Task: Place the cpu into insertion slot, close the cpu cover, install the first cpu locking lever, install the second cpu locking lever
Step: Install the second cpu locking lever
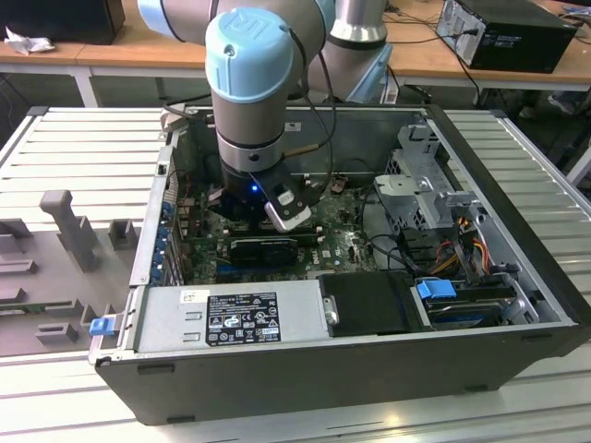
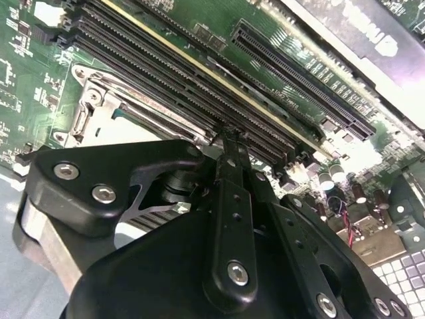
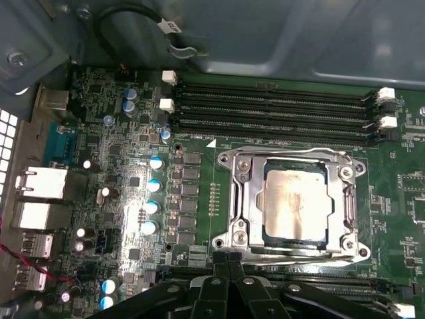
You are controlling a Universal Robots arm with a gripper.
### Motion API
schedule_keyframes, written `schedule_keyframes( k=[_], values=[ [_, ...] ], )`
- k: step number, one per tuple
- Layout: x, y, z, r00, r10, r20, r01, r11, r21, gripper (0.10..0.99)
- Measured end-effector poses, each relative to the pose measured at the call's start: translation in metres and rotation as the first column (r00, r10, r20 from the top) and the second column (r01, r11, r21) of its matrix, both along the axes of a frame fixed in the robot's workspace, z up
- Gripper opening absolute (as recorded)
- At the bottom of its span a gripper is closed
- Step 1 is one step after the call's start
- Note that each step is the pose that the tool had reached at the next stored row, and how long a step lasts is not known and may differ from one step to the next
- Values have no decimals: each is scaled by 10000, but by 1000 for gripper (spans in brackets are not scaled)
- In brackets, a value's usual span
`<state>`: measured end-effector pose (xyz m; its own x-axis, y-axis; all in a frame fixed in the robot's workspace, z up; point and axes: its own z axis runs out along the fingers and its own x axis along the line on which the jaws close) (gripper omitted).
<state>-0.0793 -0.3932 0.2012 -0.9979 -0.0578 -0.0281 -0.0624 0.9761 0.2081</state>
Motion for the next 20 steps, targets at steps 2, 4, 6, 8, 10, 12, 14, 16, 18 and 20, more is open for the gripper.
schedule_keyframes(
  k=[2, 4, 6, 8, 10, 12, 14, 16, 18, 20],
  values=[
    [-5, 1, -17, 10000, 0, 3, 0, 9998, 191, 106],
    [-10, 1, -28, 10000, 1, 3, -2, 9995, 316, 106],
    [-13, 1, -38, 10000, 2, 2, -2, 9994, 359, 106],
    [-18, 1, -52, 10000, 1, 2, -1, 9992, 407, 106],
    [-25, 1, -65, 10000, -1, 2, 1, 9989, 461, 106],
    [-29, 1, -63, 10000, 0, 3, 0, 9989, 468, 106],
    [-30, 2, -25, 10000, 0, 6, -1, 9989, 479, 106],
    [-31, 1, 9, 10000, 1, 3, -1, 9989, 474, 106],
    [-33, 1, 119, 10000, 0, 3, 0, 9989, 473, 106],
    [-33, 0, 201, 10000, -1, 3, 1, 9987, 504, 106]
  ],
)
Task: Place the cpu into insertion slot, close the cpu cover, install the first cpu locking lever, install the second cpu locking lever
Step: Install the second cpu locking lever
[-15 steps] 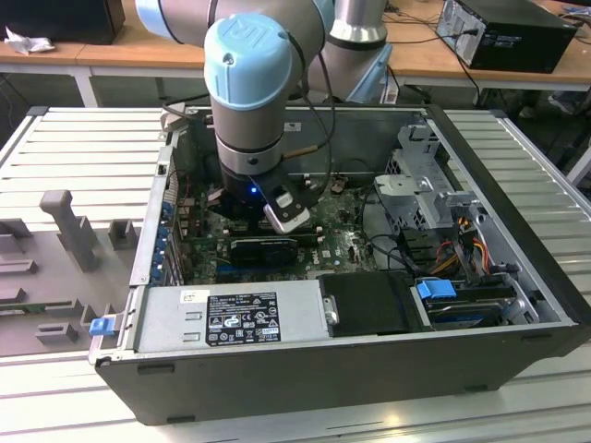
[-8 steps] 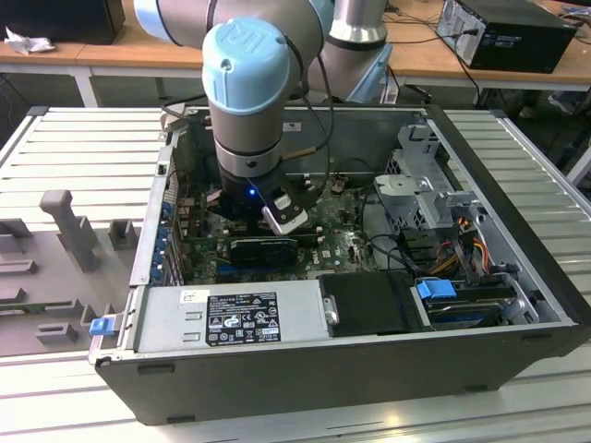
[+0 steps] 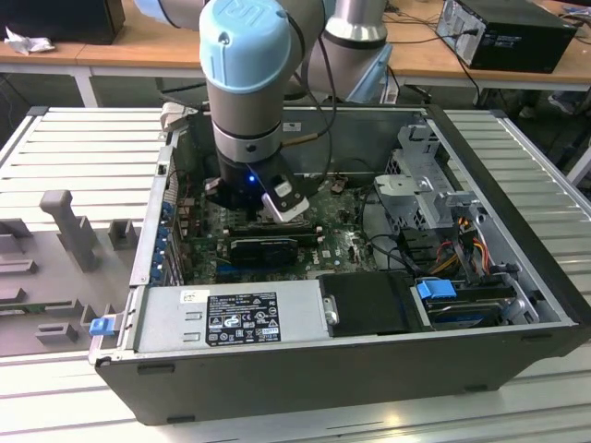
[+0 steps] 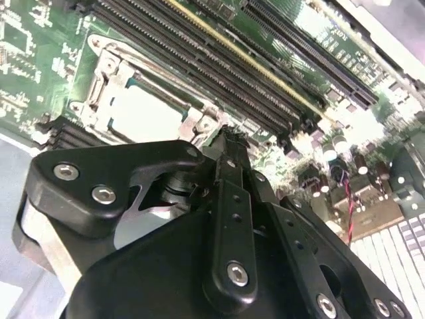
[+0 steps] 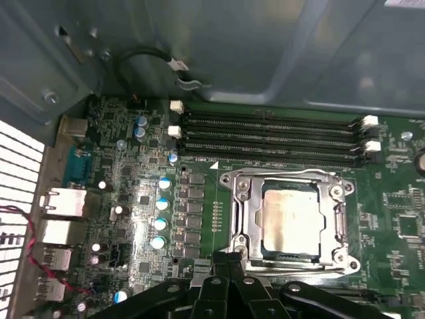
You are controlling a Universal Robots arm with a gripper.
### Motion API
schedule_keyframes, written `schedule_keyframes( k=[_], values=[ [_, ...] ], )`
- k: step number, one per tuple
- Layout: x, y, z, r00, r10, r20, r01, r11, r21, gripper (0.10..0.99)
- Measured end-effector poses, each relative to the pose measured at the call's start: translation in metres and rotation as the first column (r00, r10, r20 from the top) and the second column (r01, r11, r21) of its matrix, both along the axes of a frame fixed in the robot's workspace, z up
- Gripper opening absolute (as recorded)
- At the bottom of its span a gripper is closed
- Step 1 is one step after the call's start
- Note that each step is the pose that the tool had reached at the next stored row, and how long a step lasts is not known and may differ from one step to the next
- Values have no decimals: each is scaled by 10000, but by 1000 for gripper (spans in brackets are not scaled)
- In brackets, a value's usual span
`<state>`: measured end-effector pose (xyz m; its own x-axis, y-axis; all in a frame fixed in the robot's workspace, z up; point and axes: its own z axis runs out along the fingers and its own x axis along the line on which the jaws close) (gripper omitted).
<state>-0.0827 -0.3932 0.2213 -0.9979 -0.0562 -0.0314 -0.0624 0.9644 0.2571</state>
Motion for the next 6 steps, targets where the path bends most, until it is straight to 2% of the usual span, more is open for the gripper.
schedule_keyframes(
  k=[4, 6],
  values=[
    [1, -1, 122, 10000, 1, -1, -1, 10000, 8, 106],
    [1, 0, 146, 10000, 1, 0, -1, 10000, 10, 106]
  ],
)
